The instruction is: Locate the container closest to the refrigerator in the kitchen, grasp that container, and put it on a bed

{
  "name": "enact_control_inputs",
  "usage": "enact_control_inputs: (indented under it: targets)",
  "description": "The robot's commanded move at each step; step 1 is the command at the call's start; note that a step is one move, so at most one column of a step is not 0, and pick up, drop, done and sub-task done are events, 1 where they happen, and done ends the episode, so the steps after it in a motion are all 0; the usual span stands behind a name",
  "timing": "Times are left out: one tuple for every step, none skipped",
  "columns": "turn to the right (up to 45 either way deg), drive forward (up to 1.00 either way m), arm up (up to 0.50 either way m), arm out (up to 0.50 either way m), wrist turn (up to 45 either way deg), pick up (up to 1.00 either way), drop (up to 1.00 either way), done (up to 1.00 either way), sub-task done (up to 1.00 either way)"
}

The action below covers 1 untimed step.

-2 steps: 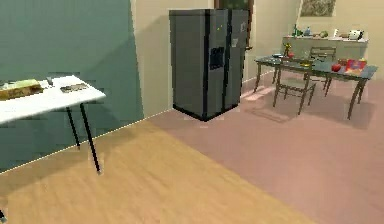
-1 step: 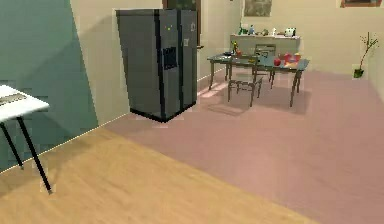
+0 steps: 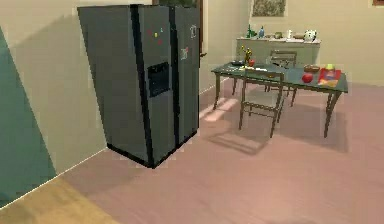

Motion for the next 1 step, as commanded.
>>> enact_control_inputs:
  targets:
    - [0.0,0.95,0.00,0.00,0.0,0.00,0.00,0.00,0.00]
